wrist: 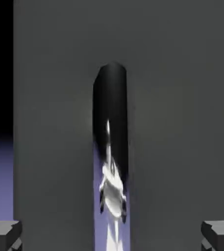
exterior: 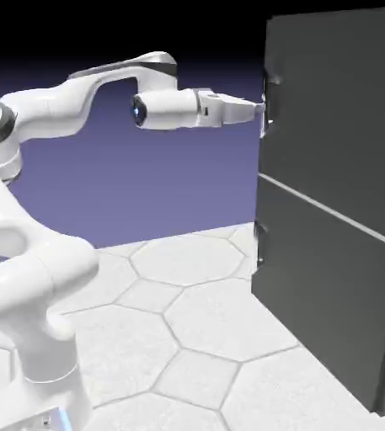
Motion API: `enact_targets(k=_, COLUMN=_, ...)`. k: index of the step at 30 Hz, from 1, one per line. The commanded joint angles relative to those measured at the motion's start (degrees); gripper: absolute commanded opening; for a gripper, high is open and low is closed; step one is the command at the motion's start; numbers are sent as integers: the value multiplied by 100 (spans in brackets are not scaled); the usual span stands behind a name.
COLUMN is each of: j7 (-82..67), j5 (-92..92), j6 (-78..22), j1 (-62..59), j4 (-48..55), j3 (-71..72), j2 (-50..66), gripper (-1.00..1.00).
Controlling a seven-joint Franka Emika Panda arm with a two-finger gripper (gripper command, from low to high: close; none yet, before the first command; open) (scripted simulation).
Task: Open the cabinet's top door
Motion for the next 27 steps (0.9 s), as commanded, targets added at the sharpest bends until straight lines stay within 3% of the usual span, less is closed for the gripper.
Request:
enact_targets(k=1, j7=22, j5=7, j6=-35, j1=-229, j4=162, j3=119, j2=24, gripper=0)
enact_targets(k=2, j7=23, j5=8, j6=-36, j1=-236, j4=167, j3=123, j2=25, gripper=0)
enact_targets(k=3, j7=23, j5=8, j6=-36, j1=-236, j4=167, j3=123, j2=25, gripper=-100)
enact_targets(k=16, j7=-519, j5=-179, j6=-1739, j1=2252, j4=-2212, j3=-1851, j2=-445, gripper=-100)
enact_targets(k=27, j7=-391, j5=-1740, j6=-3261, j1=4293, j4=-4151, j3=-4064, j2=-1343, gripper=-100)
